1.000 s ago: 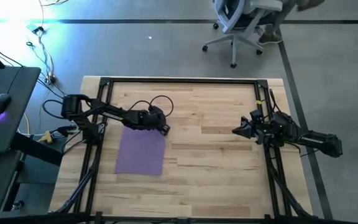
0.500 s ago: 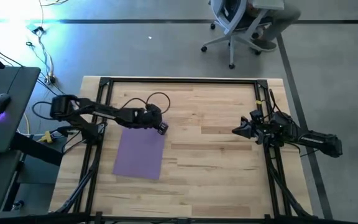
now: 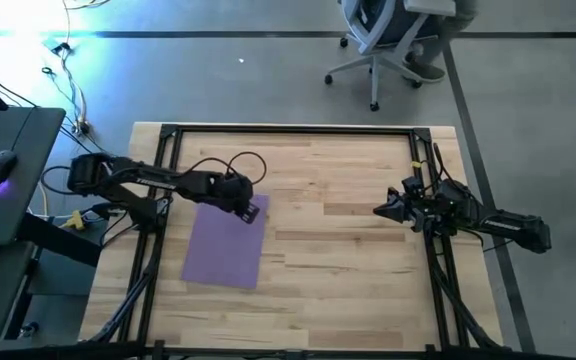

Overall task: Organize paper
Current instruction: Move the violet paper from left middle to top right table

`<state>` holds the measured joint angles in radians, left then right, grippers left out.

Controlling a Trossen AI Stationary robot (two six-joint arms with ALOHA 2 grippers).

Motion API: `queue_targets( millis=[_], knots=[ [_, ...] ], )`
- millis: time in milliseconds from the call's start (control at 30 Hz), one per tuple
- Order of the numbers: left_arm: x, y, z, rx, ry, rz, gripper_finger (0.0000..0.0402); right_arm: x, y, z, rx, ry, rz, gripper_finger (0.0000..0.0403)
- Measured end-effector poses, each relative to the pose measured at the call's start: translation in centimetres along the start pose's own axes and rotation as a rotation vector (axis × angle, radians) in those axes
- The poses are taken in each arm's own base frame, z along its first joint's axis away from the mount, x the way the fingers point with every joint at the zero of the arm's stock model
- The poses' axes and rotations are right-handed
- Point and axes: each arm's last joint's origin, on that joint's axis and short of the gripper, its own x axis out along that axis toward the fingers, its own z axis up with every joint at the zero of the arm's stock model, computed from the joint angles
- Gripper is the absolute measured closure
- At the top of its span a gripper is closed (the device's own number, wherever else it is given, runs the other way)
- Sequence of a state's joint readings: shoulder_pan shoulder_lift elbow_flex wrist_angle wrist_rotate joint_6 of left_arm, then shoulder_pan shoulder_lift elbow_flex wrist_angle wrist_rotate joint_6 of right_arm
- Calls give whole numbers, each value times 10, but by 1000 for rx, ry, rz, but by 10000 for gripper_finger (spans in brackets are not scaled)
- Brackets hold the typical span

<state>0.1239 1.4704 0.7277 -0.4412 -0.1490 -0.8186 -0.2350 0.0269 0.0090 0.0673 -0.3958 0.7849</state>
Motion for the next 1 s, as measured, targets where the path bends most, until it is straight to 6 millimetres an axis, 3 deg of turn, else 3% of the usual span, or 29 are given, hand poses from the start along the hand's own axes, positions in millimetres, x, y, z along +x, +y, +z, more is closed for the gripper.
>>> queue_targets(
  millis=[167, 333, 467, 700, 867, 1000],
  knots=[
    [19, -2, -1, 36, 10, 42, 192, 0, 0, 0, 0, 0, 0, 402],
    [34, -2, -4, 55, 40, 92, 170, 0, 0, 0, 0, 0, 0, 402],
    [38, -4, -5, 62, 29, 94, 223, 0, 0, 0, 0, 0, 0, 402],
    [37, -4, -5, 75, 44, 66, 386, 0, 0, 0, 0, 0, 0, 402],
    [33, -4, -4, 76, 32, 63, 398, 0, 0, 0, 0, 0, 0, 402],
    [10, -7, -1, 59, 10, 75, 400, 0, 0, 0, 0, 0, 0, 402]
  ],
)
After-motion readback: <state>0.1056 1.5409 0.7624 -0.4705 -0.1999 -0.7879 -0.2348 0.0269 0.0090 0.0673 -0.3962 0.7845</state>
